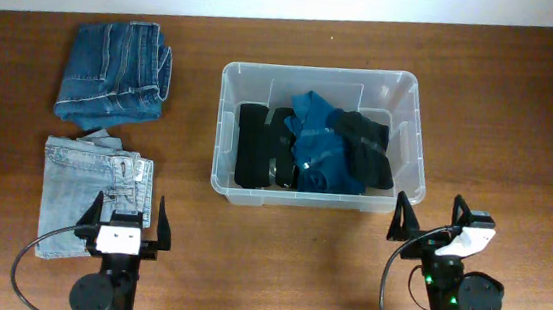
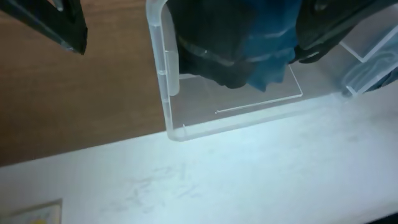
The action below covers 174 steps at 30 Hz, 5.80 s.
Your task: Pack container
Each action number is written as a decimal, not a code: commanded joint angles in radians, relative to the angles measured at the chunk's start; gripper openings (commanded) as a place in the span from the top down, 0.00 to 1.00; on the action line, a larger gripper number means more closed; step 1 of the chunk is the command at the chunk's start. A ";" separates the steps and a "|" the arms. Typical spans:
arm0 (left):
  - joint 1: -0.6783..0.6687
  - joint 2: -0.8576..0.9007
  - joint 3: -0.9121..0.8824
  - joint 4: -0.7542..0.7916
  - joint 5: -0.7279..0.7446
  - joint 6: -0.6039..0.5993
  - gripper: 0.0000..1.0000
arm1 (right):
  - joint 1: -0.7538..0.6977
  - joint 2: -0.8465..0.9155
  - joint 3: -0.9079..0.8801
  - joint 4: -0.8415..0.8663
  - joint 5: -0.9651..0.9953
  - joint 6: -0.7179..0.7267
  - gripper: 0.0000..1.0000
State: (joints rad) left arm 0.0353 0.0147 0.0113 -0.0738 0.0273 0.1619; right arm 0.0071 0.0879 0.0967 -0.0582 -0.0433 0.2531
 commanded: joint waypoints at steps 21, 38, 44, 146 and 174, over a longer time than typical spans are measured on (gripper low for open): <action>0.004 -0.009 -0.002 -0.006 0.011 0.012 0.01 | -0.055 -0.085 -0.045 -0.086 -0.106 -0.216 0.02; 0.004 -0.009 -0.002 -0.006 0.011 0.012 0.01 | -0.055 -0.084 -0.055 -0.089 -0.103 -0.216 0.02; 0.004 -0.009 -0.002 -0.006 0.011 0.012 0.01 | -0.055 -0.084 -0.055 -0.089 -0.103 -0.216 0.01; 0.626 1.771 1.269 -0.752 0.301 0.214 0.01 | -0.055 -0.084 -0.055 -0.089 -0.103 -0.216 0.02; 0.781 1.997 1.238 -0.799 0.449 0.308 0.01 | -0.055 -0.084 -0.055 -0.089 -0.103 -0.216 0.02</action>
State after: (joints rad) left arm 0.8021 1.9694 1.2682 -0.8776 0.4255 0.4530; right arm -0.0399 0.0120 0.0494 -0.1482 -0.1337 0.0441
